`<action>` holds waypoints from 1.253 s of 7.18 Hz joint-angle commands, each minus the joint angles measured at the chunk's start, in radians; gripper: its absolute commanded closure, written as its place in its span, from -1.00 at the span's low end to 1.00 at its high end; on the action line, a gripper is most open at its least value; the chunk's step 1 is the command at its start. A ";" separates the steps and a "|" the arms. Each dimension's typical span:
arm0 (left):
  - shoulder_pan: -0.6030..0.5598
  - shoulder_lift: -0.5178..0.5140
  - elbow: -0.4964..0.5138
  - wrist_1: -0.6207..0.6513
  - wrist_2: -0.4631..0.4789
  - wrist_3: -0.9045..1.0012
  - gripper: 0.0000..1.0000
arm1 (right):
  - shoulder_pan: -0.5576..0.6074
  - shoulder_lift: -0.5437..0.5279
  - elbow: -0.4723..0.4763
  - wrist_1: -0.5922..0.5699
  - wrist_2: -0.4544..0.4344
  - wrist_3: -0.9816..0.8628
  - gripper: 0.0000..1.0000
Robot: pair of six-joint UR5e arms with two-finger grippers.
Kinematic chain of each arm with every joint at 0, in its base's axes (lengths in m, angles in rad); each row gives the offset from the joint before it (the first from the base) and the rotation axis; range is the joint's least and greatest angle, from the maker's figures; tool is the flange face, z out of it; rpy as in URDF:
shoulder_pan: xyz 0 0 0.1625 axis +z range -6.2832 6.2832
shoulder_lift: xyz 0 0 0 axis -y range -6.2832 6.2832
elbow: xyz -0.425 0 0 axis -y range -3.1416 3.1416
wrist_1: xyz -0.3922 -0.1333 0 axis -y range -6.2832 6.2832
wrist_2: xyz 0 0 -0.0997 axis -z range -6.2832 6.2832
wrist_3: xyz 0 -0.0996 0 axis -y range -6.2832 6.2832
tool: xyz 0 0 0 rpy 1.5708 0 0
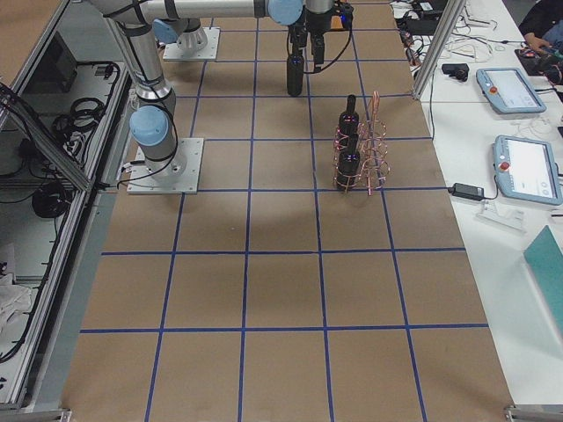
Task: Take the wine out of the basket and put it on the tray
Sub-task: 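Move the left gripper to the standing bottle while the right arm withdraws, then close the left gripper on the bottle neck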
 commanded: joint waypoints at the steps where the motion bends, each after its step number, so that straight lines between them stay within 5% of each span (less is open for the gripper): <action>1: -0.009 -0.001 -0.006 0.020 0.000 0.000 -0.42 | 0.000 -0.001 0.000 -0.003 0.000 0.001 -1.00; 5: -0.009 0.003 -0.007 0.025 0.000 0.023 0.30 | 0.000 -0.001 0.000 -0.006 0.000 0.003 -1.00; 7: -0.009 0.006 -0.007 0.026 0.009 0.046 1.00 | 0.000 -0.001 0.000 -0.008 0.000 0.003 -1.00; 9: -0.002 0.047 0.009 0.026 0.060 0.145 1.00 | 0.000 -0.001 0.000 -0.009 0.002 0.003 -1.00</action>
